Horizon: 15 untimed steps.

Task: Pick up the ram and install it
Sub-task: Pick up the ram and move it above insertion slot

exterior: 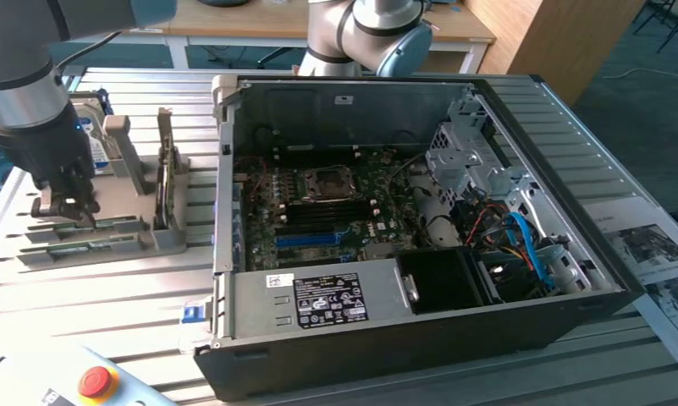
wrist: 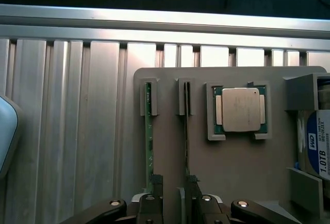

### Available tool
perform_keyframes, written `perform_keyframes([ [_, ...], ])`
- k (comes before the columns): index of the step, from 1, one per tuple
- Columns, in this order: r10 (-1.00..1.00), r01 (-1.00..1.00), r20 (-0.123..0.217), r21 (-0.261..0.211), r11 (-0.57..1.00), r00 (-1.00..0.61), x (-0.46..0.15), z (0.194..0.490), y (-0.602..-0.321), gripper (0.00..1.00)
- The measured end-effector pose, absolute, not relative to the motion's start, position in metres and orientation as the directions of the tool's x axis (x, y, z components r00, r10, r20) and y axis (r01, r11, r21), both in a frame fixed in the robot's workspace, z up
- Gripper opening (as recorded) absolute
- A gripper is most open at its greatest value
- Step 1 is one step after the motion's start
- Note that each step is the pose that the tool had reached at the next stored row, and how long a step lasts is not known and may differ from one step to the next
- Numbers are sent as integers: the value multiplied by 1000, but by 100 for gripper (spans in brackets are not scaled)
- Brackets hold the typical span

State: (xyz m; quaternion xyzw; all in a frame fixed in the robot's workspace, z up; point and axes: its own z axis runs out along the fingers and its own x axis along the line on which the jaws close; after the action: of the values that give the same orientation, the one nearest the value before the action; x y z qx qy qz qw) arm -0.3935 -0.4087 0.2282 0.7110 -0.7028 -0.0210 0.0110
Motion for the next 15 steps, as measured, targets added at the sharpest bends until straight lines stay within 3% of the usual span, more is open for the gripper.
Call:
perform_keyframes([
  [15,-1000,-999,-14,45,-12,11,-394,226,-416,31],
])
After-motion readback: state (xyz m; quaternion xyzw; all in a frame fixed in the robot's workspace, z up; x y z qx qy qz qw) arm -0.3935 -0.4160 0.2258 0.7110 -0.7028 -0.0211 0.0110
